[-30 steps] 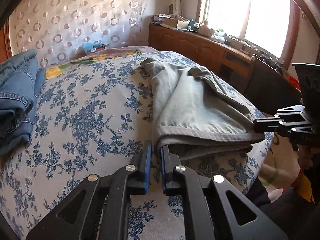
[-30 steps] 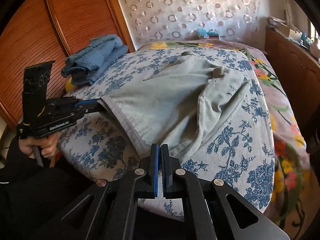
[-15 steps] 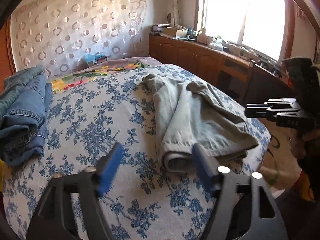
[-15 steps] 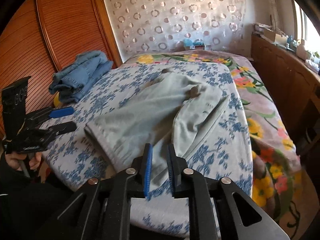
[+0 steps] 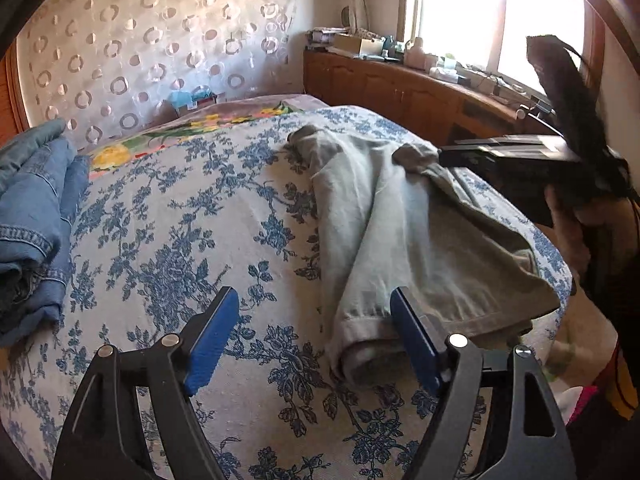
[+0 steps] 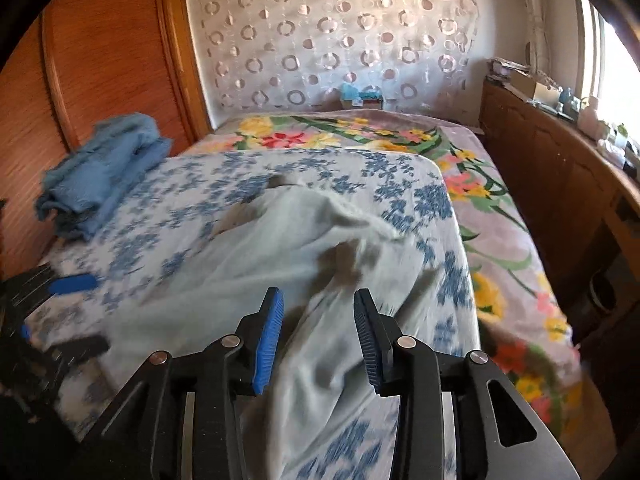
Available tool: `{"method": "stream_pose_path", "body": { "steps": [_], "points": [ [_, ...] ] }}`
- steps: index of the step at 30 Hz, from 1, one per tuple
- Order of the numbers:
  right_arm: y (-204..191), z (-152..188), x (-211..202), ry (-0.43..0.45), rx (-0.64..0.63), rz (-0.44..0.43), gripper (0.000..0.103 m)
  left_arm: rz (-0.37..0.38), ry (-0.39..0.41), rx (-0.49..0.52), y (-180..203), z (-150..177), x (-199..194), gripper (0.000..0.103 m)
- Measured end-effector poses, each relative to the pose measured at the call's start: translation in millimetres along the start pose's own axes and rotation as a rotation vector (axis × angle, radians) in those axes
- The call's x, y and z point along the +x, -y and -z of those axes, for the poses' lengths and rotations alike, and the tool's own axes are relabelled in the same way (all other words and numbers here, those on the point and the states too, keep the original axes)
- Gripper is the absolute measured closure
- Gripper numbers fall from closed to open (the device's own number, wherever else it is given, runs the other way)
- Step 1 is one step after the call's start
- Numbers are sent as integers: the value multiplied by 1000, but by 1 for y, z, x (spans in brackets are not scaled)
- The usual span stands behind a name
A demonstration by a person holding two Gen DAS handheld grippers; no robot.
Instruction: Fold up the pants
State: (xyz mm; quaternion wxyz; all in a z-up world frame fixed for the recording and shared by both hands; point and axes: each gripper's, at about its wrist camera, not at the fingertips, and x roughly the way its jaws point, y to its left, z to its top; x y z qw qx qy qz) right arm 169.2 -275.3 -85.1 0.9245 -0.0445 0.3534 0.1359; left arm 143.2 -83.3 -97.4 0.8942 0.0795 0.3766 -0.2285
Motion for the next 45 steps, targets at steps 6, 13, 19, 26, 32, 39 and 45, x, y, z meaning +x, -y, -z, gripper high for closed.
{"method": "stream_pose_path", "body": {
  "steps": [6, 13, 19, 26, 32, 39, 45],
  "points": [
    [5, -15, 38, -77, -17, 72, 65, -12, -8, 8, 1, 2, 4, 24],
    [13, -23, 47, -103, -19, 95, 96, -12, -20, -2, -2, 7, 10, 24],
    [51, -12, 14, -42, 88, 147, 99, -11, -28, -6, -3, 11, 14, 24],
    [61, 4, 6, -61, 106, 203, 83, -8, -12, -5, -2, 11, 9, 24],
    [54, 17, -11, -28, 117, 200, 67, 2, 17, 14, 5, 11, -5, 24],
    [32, 40, -27, -26, 88, 86, 67, 27, 36, 13, 7, 8, -15, 36],
    [23, 60, -35, -39, 86, 33, 67, 49, -18, 26, 11, 12, -5, 52]
  ]
}}
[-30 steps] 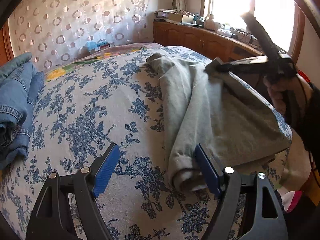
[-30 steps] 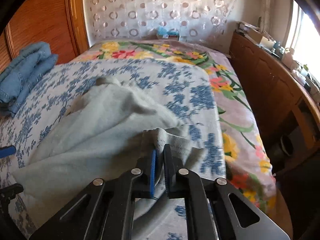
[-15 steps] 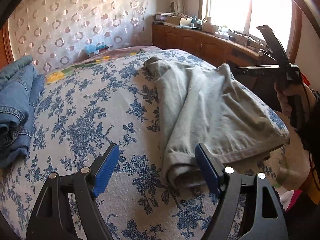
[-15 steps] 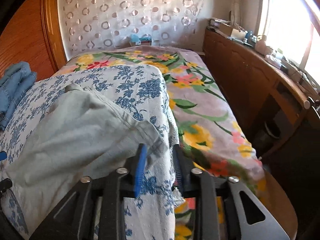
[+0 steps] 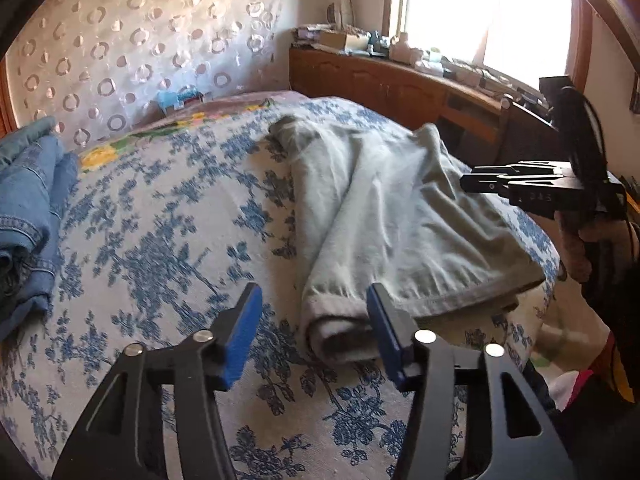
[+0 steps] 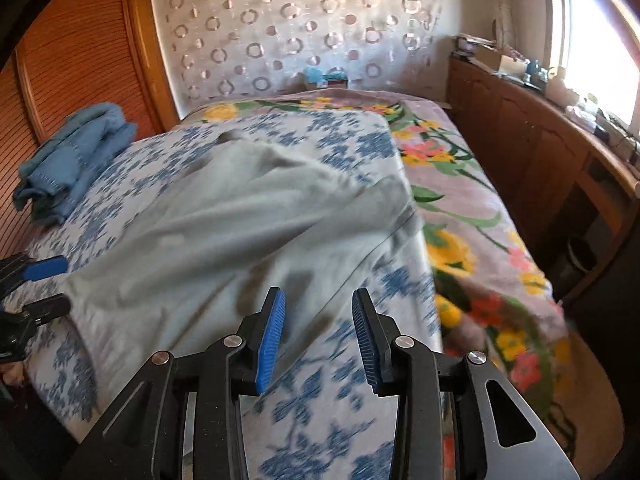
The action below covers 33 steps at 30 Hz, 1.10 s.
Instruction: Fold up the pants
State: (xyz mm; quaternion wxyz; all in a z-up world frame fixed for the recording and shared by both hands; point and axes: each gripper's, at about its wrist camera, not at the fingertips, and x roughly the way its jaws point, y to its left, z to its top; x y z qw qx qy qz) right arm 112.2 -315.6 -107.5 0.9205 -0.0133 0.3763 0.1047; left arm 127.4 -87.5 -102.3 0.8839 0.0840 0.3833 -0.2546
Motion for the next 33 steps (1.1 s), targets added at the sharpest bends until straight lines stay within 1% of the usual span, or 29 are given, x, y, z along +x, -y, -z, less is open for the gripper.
{"method": "stream_pose_path", "body": {
  "steps": [1, 3, 4, 6, 8, 11, 13, 15, 16, 19, 20, 22, 24, 26, 30, 33],
  "points": [
    [1, 1, -2, -1, -2, -2, 67, 7, -13, 1, 1, 1, 3, 55],
    [2, 4, -4, -1, -7, -5, 67, 26, -25, 6, 3, 3, 5, 69],
    [3, 4, -4, 1, -6, -6, 67, 30, -24, 7, 4, 4, 4, 72],
    [6, 2, -6, 6, 1, -6, 67, 24, -22, 16, 7, 5, 2, 89],
    [8, 1, -8, 13, 12, -5, 67, 25, -5, 11, 7, 6, -3, 92],
    [9, 2, -10, 28, 21, -5, 67, 20, 17, 0, 5, 7, -10, 92],
    [6, 4, -9, 35, 21, -3, 66, 20, 13, -6, 3, 5, -11, 88],
    [7, 5, -8, 41, 24, -4, 66, 14, 4, 1, 1, 1, -9, 75],
    [8, 4, -6, 45, 25, -3, 66, 3, 8, 7, 0, -3, -9, 72],
    [6, 0, -1, 58, 28, 7, 64, -4, 16, 12, -6, -15, -9, 56],
    [8, -1, 0, 62, 31, 6, 62, -1, 20, 14, -8, -18, -9, 53],
    [8, -3, 5, 66, 38, 11, 61, -1, 25, 23, -12, -30, -6, 46],
    [11, -6, 8, 75, 44, 22, 61, 1, 29, 28, -17, -43, 1, 33],
    [12, -7, 13, 72, 56, 28, 61, 3, 17, 30, -22, -54, 10, 31],
    [12, -10, 23, 56, 75, 33, 61, 3, 10, 45, -27, -81, 30, 31],
    [13, -11, 23, 56, 87, 47, 61, 4, -11, 67, -29, -101, 50, 31]
  ]
}}
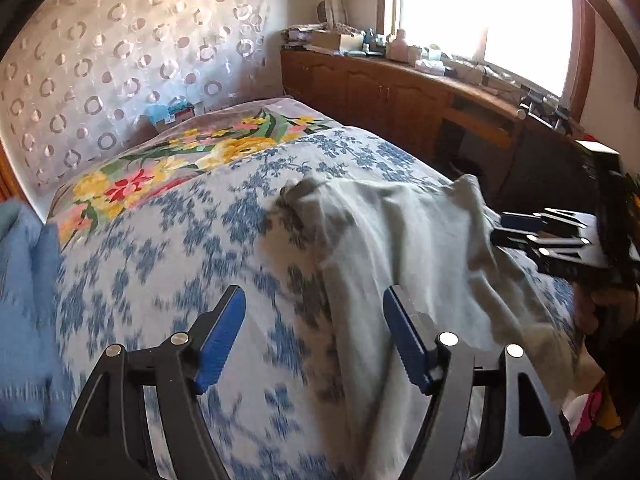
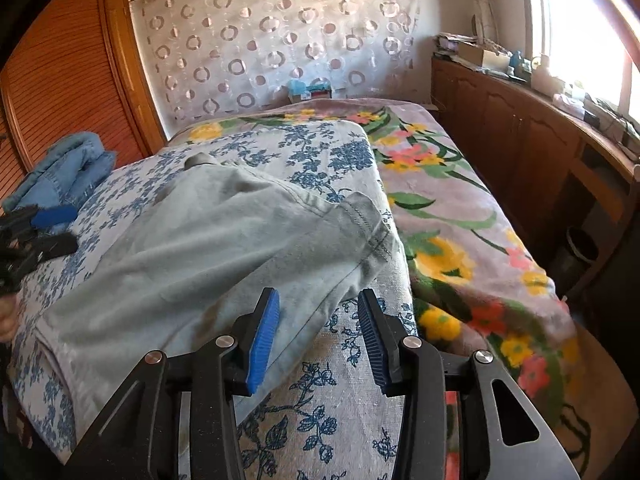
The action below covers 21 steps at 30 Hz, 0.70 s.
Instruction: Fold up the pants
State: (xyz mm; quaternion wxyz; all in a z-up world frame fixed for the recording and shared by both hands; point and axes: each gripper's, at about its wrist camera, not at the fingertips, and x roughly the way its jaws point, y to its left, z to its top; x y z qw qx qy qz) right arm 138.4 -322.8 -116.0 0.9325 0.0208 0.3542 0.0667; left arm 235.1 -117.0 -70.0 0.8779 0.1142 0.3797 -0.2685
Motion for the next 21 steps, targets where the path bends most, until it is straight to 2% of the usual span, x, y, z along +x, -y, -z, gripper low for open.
{"method": "stream_pose_path", "body": {
  "steps": [2, 8, 19, 21],
  "points": [
    [1, 0, -1, 0, 7, 9, 61, 12, -18, 4, -2, -10, 12, 32],
    [4, -11, -1, -8, 14, 11, 61, 58, -72, 24, -3, -38, 54, 48],
    [14, -26, 12, -29, 9, 40, 61, 100, -129, -9, -6, -66, 106, 50],
    [14, -27, 15, -34, 11, 45, 61, 104, -126, -10, -6, -67, 108, 69]
  ]
}}
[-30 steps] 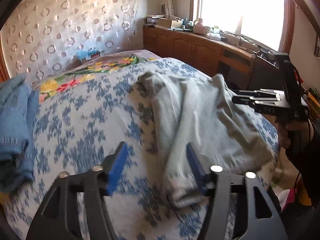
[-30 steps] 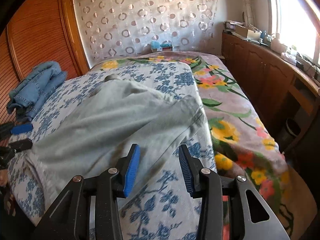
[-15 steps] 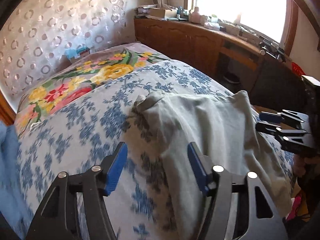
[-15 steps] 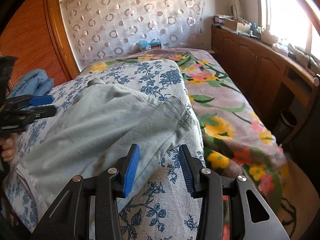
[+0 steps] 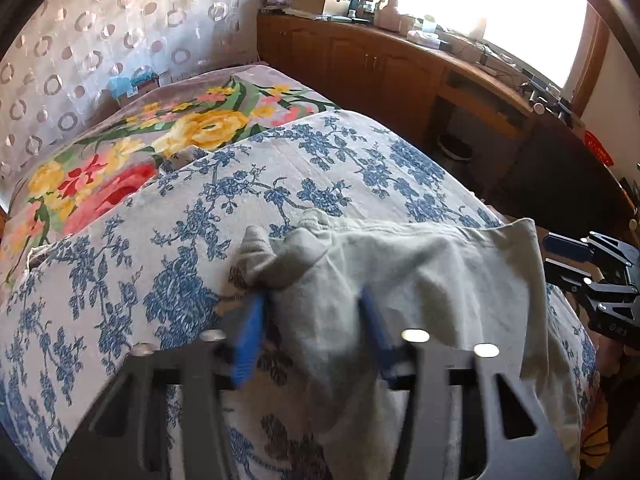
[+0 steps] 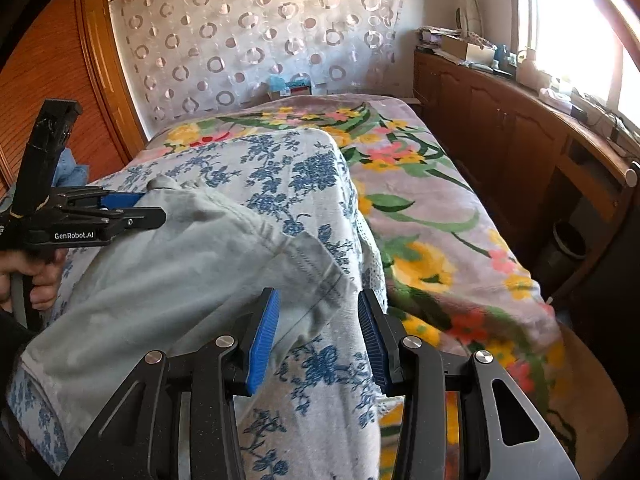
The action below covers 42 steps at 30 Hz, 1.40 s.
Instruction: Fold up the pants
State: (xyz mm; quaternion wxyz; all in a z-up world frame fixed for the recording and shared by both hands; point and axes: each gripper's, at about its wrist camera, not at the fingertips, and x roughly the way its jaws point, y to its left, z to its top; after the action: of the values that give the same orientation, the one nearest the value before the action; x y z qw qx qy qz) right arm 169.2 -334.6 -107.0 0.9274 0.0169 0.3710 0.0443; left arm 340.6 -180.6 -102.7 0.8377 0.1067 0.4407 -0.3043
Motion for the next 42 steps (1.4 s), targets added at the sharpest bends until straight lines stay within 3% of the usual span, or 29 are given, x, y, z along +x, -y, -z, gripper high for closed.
{"method": "stream_pose_path", "body": {
  "steps": [1, 3, 8, 14, 17, 20, 21, 24, 26, 35, 40, 42],
  "points": [
    [1, -1, 1, -3, 2, 1, 61, -4, 6, 0, 0, 0, 0, 74],
    [0, -2, 3, -7, 0, -2, 61, -15, 27, -6, -1, 1, -6, 92],
    [-4, -7, 3, -7, -14, -22, 61, -30, 118, -58, -20, 7, -41, 94],
    [-18, -17, 4, 7, -60, -42, 61, -87, 108, -90, -56, 14, -53, 93],
    [-23, -17, 8, 6, -71, -56, 61, -108, 84, -95, -64, 18, -48, 86],
    [-29, -18, 13, -3, -83, -59, 61, -118, 73, -102, -66, 25, -46, 68],
    [-29, -17, 13, -5, -84, -61, 61, -116, 76, -101, -65, 28, -48, 59],
    [-28, -18, 15, -4, -85, -62, 61, -70, 88, -106, -61, 40, -58, 46],
    [-28, -17, 16, -7, -85, -62, 61, -59, 85, -101, -56, 46, -61, 43],
    [-36, -19, 22, -40, -98, -74, 60, -24, 46, -77, -35, 72, -61, 48],
    [-41, -20, 27, -47, -136, -43, 55, -7, 32, -68, -30, 79, -58, 58],
    [-42, -21, 27, -46, -143, -37, 54, 0, 27, -63, -29, 81, -57, 68]
  ]
}}
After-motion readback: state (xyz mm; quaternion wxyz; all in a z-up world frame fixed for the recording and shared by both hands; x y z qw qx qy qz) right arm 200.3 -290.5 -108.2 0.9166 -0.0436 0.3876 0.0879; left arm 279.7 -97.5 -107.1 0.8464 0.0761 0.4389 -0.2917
